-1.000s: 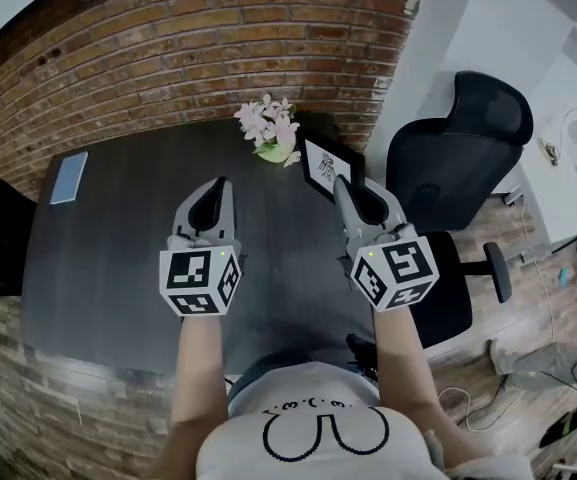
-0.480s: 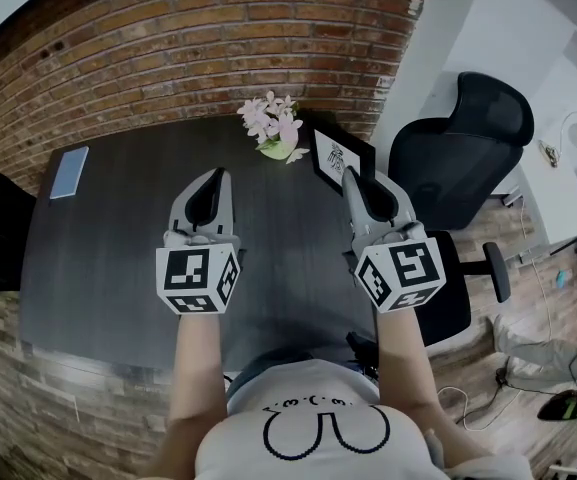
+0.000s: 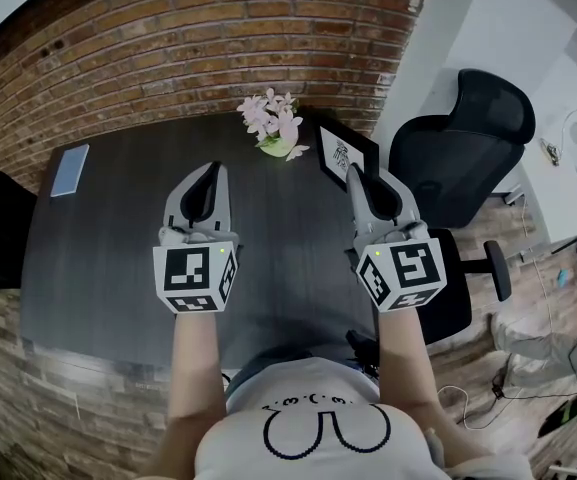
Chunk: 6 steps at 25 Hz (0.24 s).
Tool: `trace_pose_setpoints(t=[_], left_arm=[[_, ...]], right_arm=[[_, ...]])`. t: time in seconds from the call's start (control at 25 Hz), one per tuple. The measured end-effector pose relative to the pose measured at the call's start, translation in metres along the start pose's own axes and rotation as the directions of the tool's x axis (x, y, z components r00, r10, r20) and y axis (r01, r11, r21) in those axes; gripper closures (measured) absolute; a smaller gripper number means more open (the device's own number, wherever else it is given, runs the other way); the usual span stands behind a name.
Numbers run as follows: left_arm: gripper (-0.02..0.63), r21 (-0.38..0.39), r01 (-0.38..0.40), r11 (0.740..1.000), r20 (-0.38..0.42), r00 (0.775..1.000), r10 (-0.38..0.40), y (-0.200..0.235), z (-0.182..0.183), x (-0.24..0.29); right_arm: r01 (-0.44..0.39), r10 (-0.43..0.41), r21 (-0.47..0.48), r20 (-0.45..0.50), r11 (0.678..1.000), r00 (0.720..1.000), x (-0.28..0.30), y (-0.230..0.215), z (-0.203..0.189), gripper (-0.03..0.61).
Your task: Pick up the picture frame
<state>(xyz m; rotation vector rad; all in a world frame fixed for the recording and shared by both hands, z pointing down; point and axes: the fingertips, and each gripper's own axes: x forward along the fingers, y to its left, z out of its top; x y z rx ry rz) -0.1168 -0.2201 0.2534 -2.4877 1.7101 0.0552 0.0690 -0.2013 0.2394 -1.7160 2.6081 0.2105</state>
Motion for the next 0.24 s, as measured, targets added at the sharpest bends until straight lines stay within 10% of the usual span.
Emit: trace_pose_setpoints(t=[0.24], left_arm=[[0.615,0.009,-0.004,1.0,-0.002,1.0,0.004,-0.0011,0.0014,0.0014]], right_arm=[[-0.002,0.002,-0.004,0.001,1.0,1.0,-0.0007,-0.0049,0.0015,0.558]])
